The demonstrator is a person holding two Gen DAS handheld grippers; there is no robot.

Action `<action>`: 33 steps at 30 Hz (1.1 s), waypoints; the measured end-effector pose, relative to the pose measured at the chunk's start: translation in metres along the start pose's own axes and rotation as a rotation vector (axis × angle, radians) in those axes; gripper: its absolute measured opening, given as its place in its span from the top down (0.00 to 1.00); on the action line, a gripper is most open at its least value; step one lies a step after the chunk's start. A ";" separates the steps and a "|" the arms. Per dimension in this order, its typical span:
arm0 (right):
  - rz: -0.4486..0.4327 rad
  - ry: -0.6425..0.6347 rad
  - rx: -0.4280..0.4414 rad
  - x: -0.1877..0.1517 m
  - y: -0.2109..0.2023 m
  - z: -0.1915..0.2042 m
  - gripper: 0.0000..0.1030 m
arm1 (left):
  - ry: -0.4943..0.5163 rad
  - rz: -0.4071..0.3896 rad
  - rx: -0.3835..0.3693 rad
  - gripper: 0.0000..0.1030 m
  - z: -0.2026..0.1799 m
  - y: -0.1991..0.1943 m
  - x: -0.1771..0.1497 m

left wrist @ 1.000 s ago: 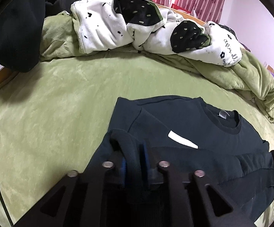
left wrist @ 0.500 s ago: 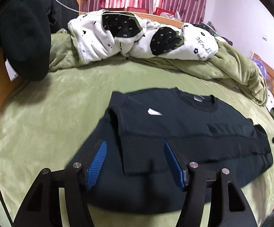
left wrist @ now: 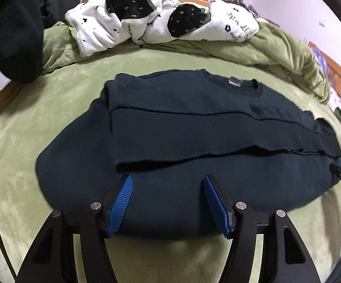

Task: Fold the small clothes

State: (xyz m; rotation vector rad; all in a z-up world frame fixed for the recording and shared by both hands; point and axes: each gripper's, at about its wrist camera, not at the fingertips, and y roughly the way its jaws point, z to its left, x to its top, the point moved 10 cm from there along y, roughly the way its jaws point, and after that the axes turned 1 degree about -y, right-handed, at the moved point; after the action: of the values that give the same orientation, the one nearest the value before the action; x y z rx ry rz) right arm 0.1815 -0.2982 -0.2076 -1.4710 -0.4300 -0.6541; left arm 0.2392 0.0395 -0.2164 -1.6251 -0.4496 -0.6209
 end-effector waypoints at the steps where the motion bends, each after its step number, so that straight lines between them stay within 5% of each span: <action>1: 0.006 0.001 -0.010 0.001 0.004 -0.002 0.85 | 0.005 -0.001 0.005 0.41 -0.001 0.004 0.001; 11: 0.035 0.048 -0.061 0.029 0.043 -0.017 0.85 | 0.005 -0.036 0.005 0.34 0.001 0.029 0.036; 26: -0.013 0.050 -0.072 0.140 0.085 -0.027 0.85 | -0.020 -0.119 0.020 0.35 0.008 0.056 0.129; 33: 0.028 0.077 -0.116 0.137 0.118 -0.047 0.85 | -0.052 -0.157 0.011 0.35 0.008 0.064 0.147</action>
State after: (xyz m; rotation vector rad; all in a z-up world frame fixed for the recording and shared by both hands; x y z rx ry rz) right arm 0.3553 -0.3671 -0.2142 -1.5529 -0.3154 -0.7205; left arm 0.3941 0.0294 -0.1745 -1.6089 -0.6223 -0.6929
